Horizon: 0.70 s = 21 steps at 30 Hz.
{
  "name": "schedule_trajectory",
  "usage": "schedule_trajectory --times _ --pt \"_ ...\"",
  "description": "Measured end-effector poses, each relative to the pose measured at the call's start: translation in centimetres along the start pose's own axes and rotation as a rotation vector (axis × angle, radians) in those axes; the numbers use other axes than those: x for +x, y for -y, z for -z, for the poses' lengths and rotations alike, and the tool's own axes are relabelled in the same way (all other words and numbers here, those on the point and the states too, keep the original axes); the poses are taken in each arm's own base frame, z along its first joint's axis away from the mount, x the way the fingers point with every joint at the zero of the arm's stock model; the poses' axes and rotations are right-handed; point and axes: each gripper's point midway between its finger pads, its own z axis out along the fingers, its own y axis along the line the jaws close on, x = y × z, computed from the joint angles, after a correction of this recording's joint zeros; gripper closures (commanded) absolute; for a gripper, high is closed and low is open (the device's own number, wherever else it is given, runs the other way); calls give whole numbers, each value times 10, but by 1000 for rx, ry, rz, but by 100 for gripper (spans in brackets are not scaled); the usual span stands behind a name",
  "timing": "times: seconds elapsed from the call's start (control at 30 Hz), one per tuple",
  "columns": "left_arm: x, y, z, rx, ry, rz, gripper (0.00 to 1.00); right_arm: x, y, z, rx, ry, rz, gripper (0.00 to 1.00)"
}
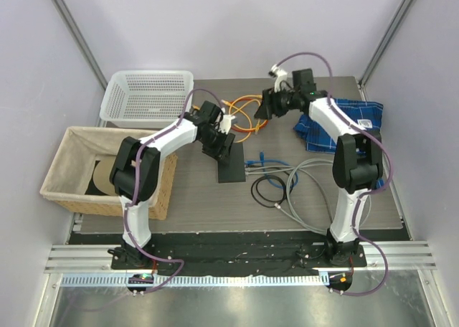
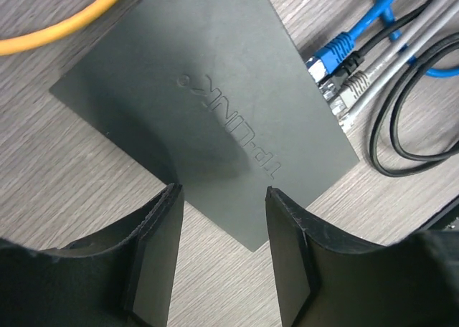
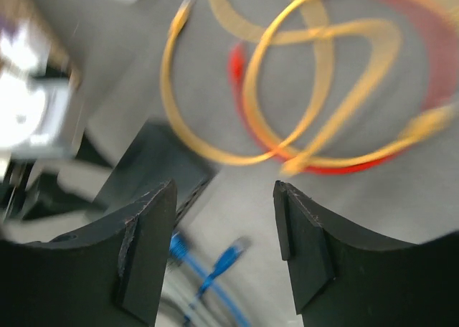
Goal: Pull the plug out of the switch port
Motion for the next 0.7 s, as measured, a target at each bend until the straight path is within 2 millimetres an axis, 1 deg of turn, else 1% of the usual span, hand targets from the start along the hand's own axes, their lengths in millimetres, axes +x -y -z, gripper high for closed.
schedule_trajectory --times 0.03,0.1,0.17,0.23,0.27,0.3,0.4,0.53,0.7 --pt "1 -1 0 -5 -1 2 46 21 -14 -7 -53 -57 -10 33" --pt "2 -4 -1 -19 -3 3 46 48 -34 -18 -127 -127 -21 31" --pt "9 -8 -3 -38 -18 8 46 71 -52 -24 -198 -191 -31 31" --pt "19 -14 -7 -61 -42 12 46 89 -69 -29 -262 -247 -26 31" --pt "23 -15 -8 -68 -53 17 47 96 -75 -31 -286 -268 -23 31" --pt "24 -16 -8 -69 -53 16 47 103 -79 -32 -305 -288 -23 31" --pt "23 -18 -8 -80 -55 15 48 118 -82 -34 -334 -329 -29 32" --pt "23 -18 -8 -83 -54 11 47 138 -75 -39 -344 -374 -33 32" --pt "23 -18 -8 -78 -56 -2 51 165 -67 -40 -356 -446 -14 33"
